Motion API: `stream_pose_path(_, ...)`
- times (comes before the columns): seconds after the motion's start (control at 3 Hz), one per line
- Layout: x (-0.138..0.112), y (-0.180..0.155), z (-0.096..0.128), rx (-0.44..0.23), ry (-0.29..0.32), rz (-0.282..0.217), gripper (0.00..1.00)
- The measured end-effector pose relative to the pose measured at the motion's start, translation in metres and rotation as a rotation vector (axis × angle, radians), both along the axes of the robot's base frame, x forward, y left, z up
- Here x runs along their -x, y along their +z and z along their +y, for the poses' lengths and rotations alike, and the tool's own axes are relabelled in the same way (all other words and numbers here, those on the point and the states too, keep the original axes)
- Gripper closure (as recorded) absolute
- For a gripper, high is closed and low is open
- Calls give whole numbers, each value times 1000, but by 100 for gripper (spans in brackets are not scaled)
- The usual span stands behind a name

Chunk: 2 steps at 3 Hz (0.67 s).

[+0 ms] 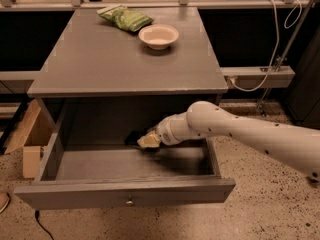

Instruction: Place rxbar blueberry into top drawer

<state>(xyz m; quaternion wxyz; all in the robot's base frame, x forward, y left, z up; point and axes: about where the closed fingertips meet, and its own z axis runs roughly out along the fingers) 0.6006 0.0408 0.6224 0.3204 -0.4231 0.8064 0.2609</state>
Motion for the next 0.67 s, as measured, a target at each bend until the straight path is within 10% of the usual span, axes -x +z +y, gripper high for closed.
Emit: stream_pose_path(0.67, 14, 43, -28, -18, -51, -72, 0)
